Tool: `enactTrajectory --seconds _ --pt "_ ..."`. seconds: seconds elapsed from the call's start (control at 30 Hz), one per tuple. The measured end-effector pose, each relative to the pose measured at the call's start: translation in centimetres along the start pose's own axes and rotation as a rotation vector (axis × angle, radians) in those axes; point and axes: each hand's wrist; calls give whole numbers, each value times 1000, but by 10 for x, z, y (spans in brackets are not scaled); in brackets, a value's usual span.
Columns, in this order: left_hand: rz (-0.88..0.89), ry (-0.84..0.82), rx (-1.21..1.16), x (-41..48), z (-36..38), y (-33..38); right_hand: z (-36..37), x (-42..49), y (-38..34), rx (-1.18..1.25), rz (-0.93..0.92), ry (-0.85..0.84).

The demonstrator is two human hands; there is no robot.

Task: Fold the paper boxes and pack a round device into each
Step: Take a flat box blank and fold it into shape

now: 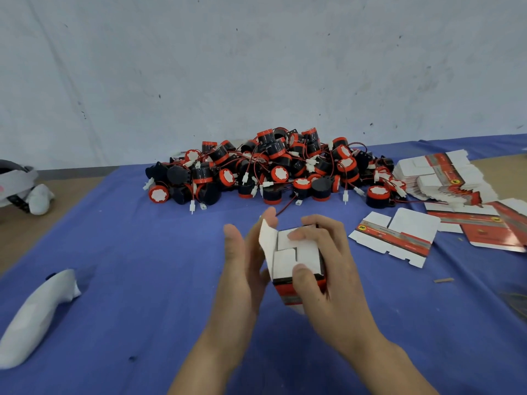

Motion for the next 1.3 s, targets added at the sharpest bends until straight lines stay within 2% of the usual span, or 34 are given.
enactTrajectory --seconds 0.03,0.23,0.33,0.47,0.67,0.9,0.97,1.07,1.13,1.23,1.3 --pt "-39 -13 -68 2 0 1 -2 1 1 -20 -15 12" --pt "-161 -170 -125 1 4 3 -6 -1 3 -140 -135 -20" --pt "-167 -139 -71 0 2 4 -10 -4 7 -206 -165 -80" --pt "-178 -115 -15 1 4 -1 -14 -5 9 -227 -113 -112" --pt "-155 -84 126 4 4 -6 -13 -6 9 -311 -239 -173" --pt "-200 -168 -157 4 4 -1 -17 0 8 -303 -165 -167" --pt "-229 -147 -179 4 1 1 -18 0 10 -312 -116 -169" --pt "-177 -47 -149 4 -5 3 -21 4 14 -362 -61 -218" --pt "-63 106 62 5 -9 -2 -22 5 17 -368 8 -274" --pt "330 213 858 5 -12 -14 -26 1 30 -274 150 -313" --pt "578 154 1298 8 -9 -28 -29 -1 38 -181 258 -274"
Point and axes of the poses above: each hand's wrist, its own x-axis towards the middle knuckle, its own z-axis out of the palm, y = z × x, and after that the axes turned 15 degrees about x, right-handed
